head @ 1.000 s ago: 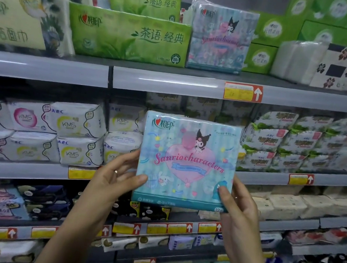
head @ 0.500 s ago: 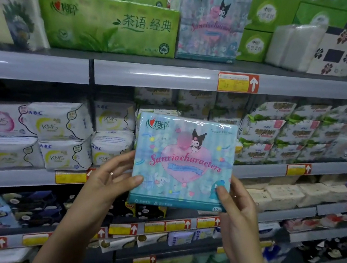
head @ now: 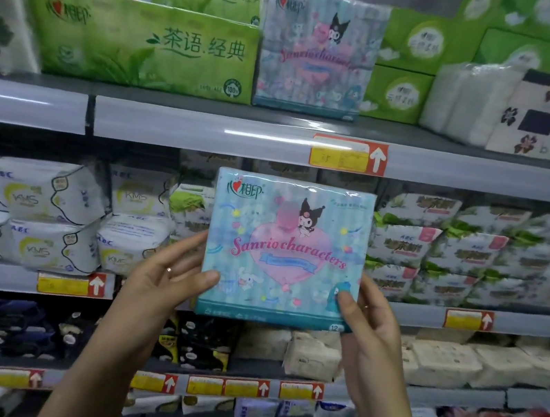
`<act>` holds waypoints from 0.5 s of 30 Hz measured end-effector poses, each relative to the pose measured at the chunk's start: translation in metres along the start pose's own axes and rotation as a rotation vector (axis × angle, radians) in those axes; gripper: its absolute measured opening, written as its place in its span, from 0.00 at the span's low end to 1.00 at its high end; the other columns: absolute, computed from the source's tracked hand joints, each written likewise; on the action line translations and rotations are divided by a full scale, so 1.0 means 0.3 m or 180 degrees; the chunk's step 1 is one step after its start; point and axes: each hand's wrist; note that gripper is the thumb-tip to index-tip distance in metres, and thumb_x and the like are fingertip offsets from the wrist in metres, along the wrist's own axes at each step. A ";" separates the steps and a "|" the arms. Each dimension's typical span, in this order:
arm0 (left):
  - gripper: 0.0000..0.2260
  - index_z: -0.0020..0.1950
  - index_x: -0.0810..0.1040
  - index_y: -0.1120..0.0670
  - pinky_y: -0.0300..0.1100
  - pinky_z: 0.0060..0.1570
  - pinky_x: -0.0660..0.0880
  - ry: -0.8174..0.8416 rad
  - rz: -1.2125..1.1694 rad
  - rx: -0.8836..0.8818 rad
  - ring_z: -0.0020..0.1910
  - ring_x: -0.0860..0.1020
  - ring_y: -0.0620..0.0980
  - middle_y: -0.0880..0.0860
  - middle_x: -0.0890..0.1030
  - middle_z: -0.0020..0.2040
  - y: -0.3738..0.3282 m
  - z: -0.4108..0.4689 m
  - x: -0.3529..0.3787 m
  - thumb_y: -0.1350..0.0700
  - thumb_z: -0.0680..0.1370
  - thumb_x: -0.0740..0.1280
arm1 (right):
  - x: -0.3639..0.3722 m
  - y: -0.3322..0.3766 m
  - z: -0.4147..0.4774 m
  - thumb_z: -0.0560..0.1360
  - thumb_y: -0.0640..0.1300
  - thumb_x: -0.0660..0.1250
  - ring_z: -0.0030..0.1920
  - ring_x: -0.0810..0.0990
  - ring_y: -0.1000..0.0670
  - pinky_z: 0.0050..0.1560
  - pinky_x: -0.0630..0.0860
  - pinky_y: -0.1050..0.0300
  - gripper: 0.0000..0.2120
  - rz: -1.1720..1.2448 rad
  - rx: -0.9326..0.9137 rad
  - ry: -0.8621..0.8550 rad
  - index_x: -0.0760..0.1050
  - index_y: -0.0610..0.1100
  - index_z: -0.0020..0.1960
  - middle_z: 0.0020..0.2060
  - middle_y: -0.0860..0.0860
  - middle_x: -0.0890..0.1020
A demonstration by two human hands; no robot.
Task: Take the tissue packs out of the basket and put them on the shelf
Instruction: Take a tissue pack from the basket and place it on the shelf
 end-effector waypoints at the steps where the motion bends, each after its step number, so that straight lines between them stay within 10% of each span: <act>1: 0.34 0.55 0.82 0.39 0.45 0.49 0.80 -0.0038 0.0004 0.0011 0.58 0.80 0.50 0.50 0.83 0.58 0.010 0.008 0.021 0.39 0.49 0.82 | -0.018 0.009 0.014 0.50 0.60 0.82 0.59 0.80 0.49 0.49 0.79 0.59 0.46 0.0001 0.0019 0.0027 0.74 0.44 0.63 0.58 0.47 0.81; 8: 0.44 0.59 0.77 0.45 0.42 0.42 0.81 -0.0320 -0.0101 -0.0053 0.53 0.83 0.51 0.51 0.84 0.54 0.050 0.042 0.144 0.39 0.45 0.82 | -0.109 0.068 0.091 0.48 0.62 0.82 0.53 0.82 0.50 0.44 0.80 0.60 0.43 -0.0135 0.0046 0.0176 0.77 0.47 0.60 0.54 0.49 0.83; 15: 0.48 0.64 0.76 0.55 0.51 0.61 0.76 -0.0341 -0.0004 -0.0171 0.60 0.80 0.51 0.52 0.82 0.59 0.032 0.072 0.125 0.39 0.47 0.82 | -0.086 0.063 0.141 0.45 0.62 0.82 0.53 0.83 0.50 0.43 0.81 0.59 0.46 0.0030 0.0141 0.0239 0.77 0.48 0.59 0.53 0.50 0.84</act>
Point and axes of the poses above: each hand's wrist, its own z-axis towards the middle knuckle, its own x-axis out of the palm, y = z × x
